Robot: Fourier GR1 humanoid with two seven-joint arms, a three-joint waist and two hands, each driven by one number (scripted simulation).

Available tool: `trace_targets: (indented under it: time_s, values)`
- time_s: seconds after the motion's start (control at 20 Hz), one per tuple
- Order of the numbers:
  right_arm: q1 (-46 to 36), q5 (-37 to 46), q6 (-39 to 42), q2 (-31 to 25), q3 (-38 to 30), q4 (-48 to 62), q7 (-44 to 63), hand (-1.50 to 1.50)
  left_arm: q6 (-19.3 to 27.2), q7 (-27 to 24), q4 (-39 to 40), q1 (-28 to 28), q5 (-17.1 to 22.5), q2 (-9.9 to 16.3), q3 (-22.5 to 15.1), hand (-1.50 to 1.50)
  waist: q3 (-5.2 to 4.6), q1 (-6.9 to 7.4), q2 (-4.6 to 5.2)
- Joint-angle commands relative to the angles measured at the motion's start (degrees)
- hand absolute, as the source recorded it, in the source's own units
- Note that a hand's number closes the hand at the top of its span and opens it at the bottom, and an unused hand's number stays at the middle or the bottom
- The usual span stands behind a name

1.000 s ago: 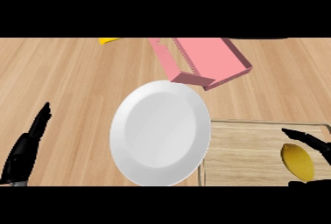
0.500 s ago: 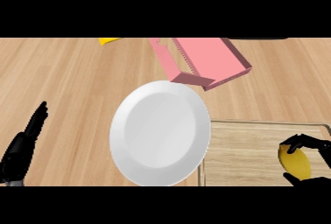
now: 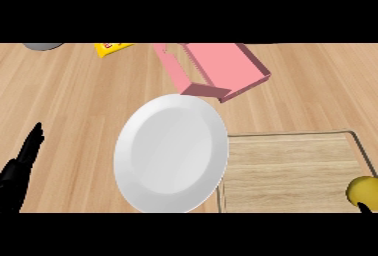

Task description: Pick the lemon from the tray and place it in the plate

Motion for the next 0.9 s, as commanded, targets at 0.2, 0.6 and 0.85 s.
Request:
trace_targets:
  time_s: [0.2,0.6,0.85]
  values:
    - [8.7,15.1,-7.6,7.7,1.6,-29.7,19.4,1.5,-0.1,0.0,-1.3,0.7,0.0,-0.7,-0.6,0.0,0.56,0.51,0.14]
    - [11.0,26.2,-4.2,9.3,14.1,-57.1,24.4,1.5,-0.4,0.1,-1.9,0.0,-0.9,-0.3,-1.2,0.0,0.63,2.79,0.33]
    - [5.8,27.7,-2.8,8.5,25.9,-56.8,26.8,1.5,-2.0,0.9,-0.2,-2.4,0.1,0.2,-0.9,0.0,0.49,3.19,0.57]
